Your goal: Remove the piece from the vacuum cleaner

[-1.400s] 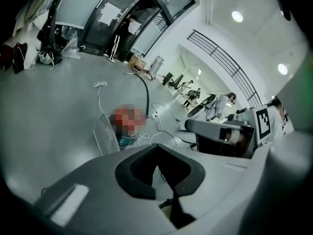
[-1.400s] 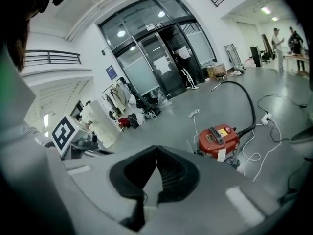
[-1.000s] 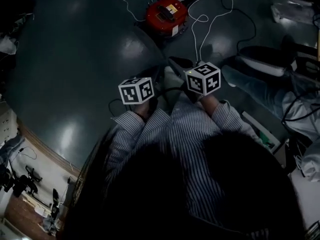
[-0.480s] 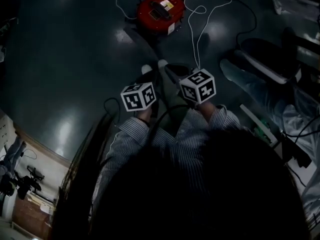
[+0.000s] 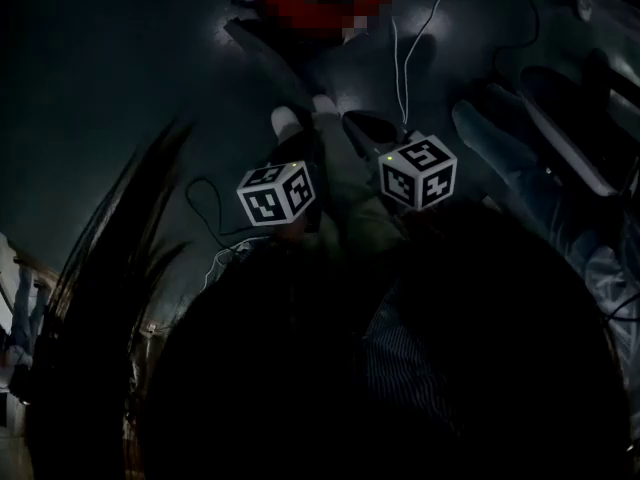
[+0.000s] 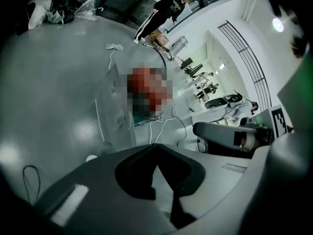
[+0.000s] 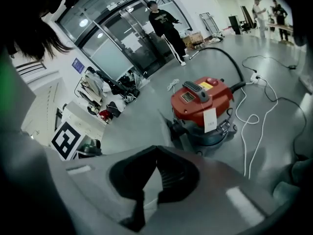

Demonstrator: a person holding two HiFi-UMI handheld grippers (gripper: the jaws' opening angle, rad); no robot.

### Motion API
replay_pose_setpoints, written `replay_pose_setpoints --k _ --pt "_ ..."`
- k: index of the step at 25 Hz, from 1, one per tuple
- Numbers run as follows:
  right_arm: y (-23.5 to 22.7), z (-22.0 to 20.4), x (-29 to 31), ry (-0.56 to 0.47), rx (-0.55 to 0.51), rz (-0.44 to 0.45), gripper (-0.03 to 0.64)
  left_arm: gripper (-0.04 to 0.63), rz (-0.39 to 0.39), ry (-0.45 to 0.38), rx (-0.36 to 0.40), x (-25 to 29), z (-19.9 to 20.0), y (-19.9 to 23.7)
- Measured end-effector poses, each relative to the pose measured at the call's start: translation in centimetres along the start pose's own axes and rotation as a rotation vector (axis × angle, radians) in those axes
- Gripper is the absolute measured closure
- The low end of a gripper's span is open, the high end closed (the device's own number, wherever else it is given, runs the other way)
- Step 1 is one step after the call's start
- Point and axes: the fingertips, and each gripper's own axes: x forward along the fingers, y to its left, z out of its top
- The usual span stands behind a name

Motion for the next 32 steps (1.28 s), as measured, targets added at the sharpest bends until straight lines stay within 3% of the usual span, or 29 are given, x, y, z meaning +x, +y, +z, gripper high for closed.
replay_pose_setpoints --k 4,5,10,17,21,23,27,32 --pt "-1.2 -2.4 1.8 0.031 0.030 0.010 0.614 0.585 0.035 0.007 -0.016 2.7 -1.4 2.9" --pt "-1.5 -2.9 2.1 0.033 0.039 0.015 0.614 0.552 0.046 0.009 -0.020 3.4 -1.6 3.6" --pt "-2.7 -4.8 3.0 0.013 0.057 0.021 0.614 0.522 0.076 -0.011 -0.065 5.5 -1.7 5.7" --pt "-2.8 -4.7 2.7 0.004 0.065 0.013 0.614 0.422 0.155 -0.055 -0.060 8.4 0.3 6.3" --pt "-2.8 -4.6 2.5 -0.001 0.072 0.008 0.614 0.431 0.176 -0.052 -0.069 10.0 0.7 7.6" --pt "-2.9 -4.6 2.4 -0.003 0.076 0.006 0.614 0.498 0.177 -0.060 -0.056 10.3 1.3 7.9" --pt "-3.0 -4.6 2.3 -0.009 0.083 0.002 0.614 0.541 0.147 -0.076 -0.033 11.0 1.3 8.1" --pt "-3.2 -4.7 2.1 -0.017 0.092 -0.003 0.614 0.560 0.126 -0.090 -0.058 10.7 1.1 8.9"
